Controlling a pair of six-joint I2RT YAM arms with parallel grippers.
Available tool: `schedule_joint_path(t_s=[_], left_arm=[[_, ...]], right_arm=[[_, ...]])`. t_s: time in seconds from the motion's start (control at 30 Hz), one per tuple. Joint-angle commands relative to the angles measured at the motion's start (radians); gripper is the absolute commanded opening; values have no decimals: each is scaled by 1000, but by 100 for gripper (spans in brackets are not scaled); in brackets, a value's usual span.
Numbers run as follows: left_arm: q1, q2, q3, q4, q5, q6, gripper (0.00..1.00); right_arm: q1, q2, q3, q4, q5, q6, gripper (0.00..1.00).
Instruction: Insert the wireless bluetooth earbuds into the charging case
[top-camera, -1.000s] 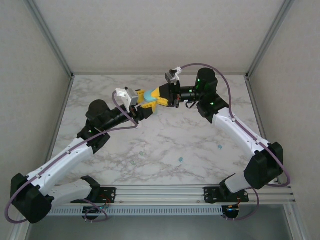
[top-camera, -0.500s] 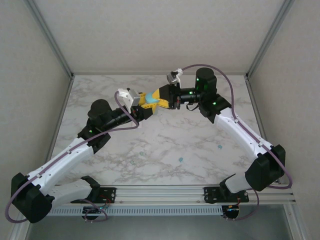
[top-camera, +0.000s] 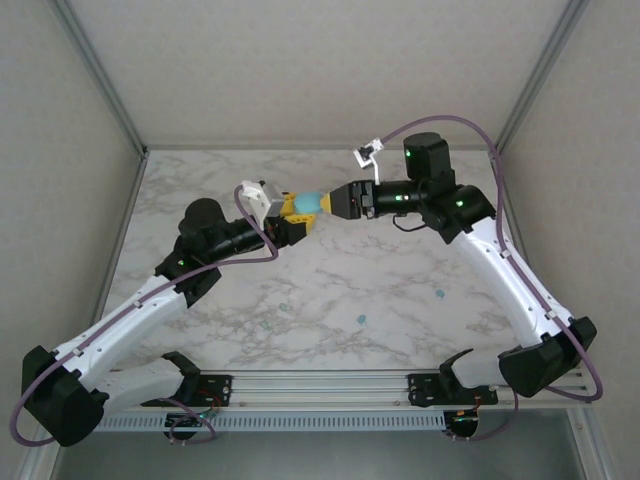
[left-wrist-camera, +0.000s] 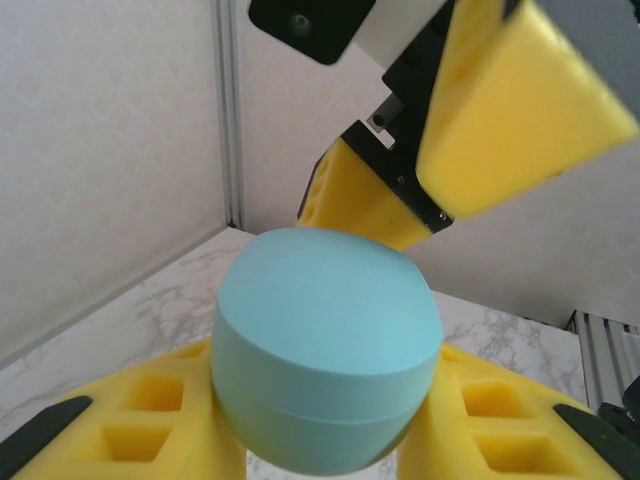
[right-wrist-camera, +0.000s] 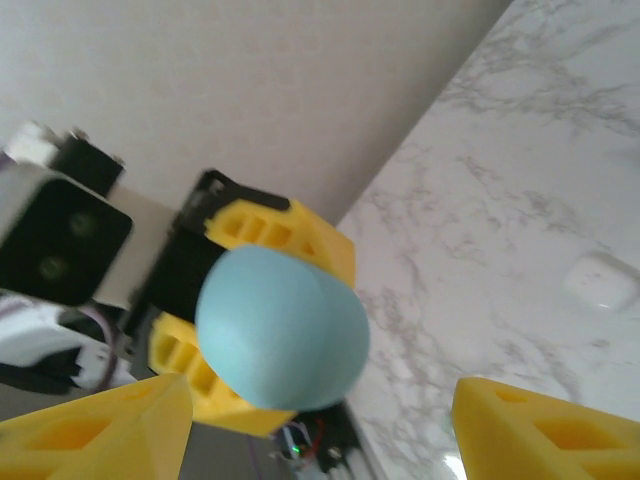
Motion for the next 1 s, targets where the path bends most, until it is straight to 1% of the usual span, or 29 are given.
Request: schedule_joint_path(t_s=[0.0,0.13,0.37,0.57,0.63,0.97], left_arm=[[-7,-17,-5,24,33,-21,23],[-7,-14,-2,18,35,-21,23],[-7,-4,3,24,45,-33,23],[-7,-2,10,11,67,-22,23],[-7,-2,12,9,75,-20,23],[-7,-4,9,-17,80,-5,23]], right_arm=[[1,9,25,-109,0,-170,71],[5,19,39,-113,-8,-164,72],[8,39,40,-108,37,-144,72],[8,40,39,-50,70,-90,73],[7,41,45,-43,102,-80,73],[4,48,63,-12,125,-38,73]])
